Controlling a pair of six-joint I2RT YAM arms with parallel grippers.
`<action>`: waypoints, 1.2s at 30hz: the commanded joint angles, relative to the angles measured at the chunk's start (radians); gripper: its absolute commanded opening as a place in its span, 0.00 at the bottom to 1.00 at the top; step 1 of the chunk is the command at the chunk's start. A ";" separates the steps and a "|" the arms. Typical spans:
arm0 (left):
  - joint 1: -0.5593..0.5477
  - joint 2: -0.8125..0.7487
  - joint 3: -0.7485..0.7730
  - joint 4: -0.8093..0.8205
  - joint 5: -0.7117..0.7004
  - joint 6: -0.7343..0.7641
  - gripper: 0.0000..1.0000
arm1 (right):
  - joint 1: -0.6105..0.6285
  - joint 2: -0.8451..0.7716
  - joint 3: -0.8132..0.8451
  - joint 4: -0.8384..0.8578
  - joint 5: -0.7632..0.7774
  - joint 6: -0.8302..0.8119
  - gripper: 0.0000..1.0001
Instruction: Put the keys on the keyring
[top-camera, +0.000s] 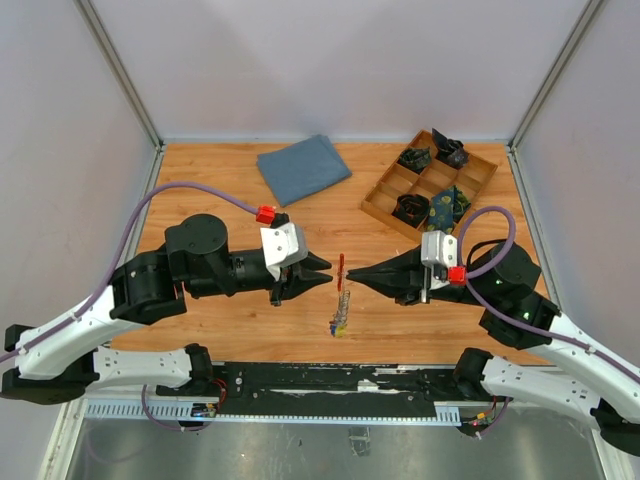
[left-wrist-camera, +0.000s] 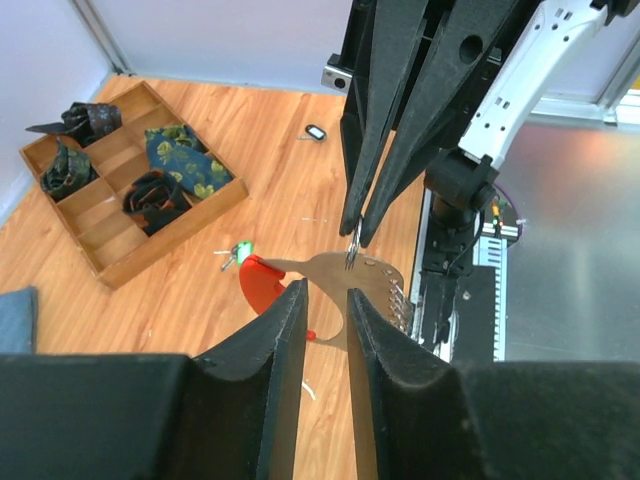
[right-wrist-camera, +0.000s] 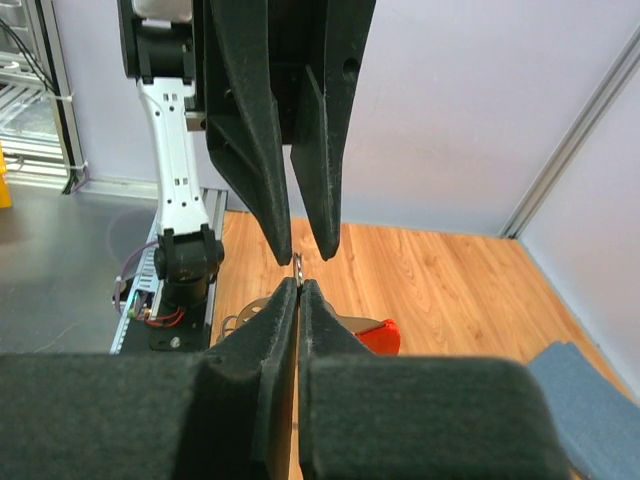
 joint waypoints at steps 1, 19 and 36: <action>-0.009 -0.031 -0.028 0.106 0.010 -0.024 0.29 | 0.019 -0.019 -0.003 0.132 -0.015 -0.013 0.00; -0.010 0.002 -0.026 0.157 0.057 -0.031 0.35 | 0.019 -0.011 0.003 0.133 -0.017 0.002 0.00; -0.009 0.036 0.006 0.128 0.054 -0.010 0.09 | 0.019 -0.005 0.021 0.065 -0.019 -0.021 0.00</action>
